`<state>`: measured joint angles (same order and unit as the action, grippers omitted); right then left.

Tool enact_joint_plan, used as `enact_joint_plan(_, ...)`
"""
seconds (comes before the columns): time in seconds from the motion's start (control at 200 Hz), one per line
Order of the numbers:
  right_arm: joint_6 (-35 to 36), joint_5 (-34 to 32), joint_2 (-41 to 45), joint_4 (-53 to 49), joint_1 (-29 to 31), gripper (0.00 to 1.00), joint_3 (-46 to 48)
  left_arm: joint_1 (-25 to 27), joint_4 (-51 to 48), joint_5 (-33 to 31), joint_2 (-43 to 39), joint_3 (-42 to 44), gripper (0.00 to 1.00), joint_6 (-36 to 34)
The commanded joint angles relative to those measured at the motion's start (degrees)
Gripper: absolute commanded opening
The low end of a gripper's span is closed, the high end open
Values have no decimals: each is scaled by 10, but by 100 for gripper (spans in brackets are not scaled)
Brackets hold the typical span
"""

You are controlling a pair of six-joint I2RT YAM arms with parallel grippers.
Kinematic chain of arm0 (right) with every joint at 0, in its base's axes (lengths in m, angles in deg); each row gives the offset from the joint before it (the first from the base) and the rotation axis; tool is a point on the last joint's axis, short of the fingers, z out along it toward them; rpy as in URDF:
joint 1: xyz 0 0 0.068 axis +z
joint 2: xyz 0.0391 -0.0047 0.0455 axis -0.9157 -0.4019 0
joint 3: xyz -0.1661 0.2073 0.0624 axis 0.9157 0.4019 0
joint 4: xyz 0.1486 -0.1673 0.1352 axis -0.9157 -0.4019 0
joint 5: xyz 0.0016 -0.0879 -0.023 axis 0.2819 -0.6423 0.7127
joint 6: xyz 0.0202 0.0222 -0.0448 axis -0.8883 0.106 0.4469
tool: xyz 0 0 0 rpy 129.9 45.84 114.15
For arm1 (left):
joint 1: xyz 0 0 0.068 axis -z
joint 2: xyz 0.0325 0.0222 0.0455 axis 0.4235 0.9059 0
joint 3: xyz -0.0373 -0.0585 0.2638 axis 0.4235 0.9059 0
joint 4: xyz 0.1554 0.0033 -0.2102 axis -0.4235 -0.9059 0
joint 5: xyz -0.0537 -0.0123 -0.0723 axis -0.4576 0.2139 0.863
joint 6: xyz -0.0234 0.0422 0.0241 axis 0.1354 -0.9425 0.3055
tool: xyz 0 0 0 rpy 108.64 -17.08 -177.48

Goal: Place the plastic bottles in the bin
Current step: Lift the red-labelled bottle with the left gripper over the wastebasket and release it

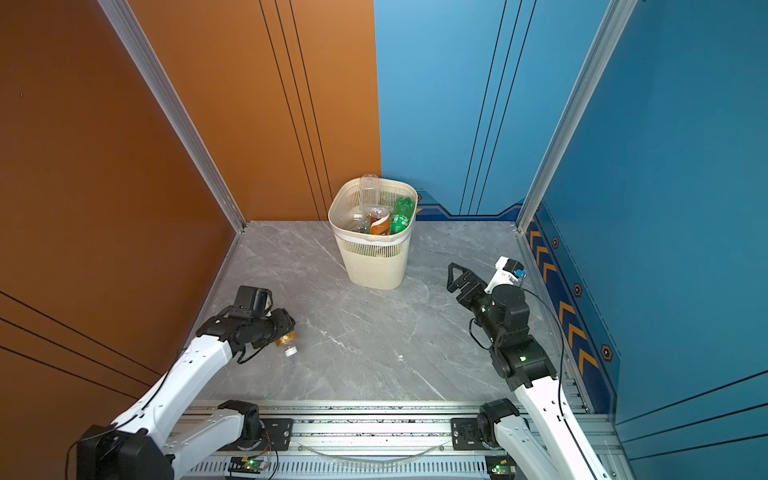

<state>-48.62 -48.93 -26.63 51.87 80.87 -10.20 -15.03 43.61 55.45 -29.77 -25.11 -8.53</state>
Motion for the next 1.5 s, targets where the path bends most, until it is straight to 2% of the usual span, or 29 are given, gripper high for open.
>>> enact_joint_plan(0.0, -2, -5, -2, -22, 2, 100, -13, 26, -4, -3, -7, -87, 47, -3)
enact_joint_plan(0.19, 6, -11, 5, -45, 6, 100, -13, 89, -4, -44, 64, -282, 47, -50)
enact_joint_plan(0.32, 8, -17, 10, -57, 8, 100, -10, 130, -1, -78, 136, -429, 47, -110)
enact_joint_plan(0.411, 8, -18, 10, -62, 11, 100, -9, 149, 24, -87, 181, -499, 47, -143)
enact_joint_plan(0.756, 10, -24, 8, -73, 14, 100, -5, 169, 80, -55, 379, -726, 47, -199)
enact_joint_plan(0.976, 14, -29, 7, -78, 15, 100, -11, 159, 56, -36, 514, -877, 47, -212)
enact_joint_plan(1.076, 14, -31, 6, -78, 15, 100, -12, 149, 45, -23, 549, -915, 47, -198)
enact_joint_plan(1.202, 16, -30, 2, -77, 15, 100, -12, 142, 44, -15, 566, -923, 48, -187)
enact_joint_plan(1.252, 16, -28, 0, -74, 15, 100, -10, 141, 42, -8, 569, -923, 51, -186)
enact_joint_plan(1.287, 17, -27, -2, -74, 15, 100, -11, 140, 39, -2, 572, -922, 61, -185)
enact_joint_plan(1.362, 16, -25, -4, -72, 15, 100, -10, 139, 26, 4, 573, -924, 99, -181)
enact_joint_plan(1.497, 21, -22, -10, -70, 15, 100, -15, 138, 20, -12, 538, -891, 98, -182)
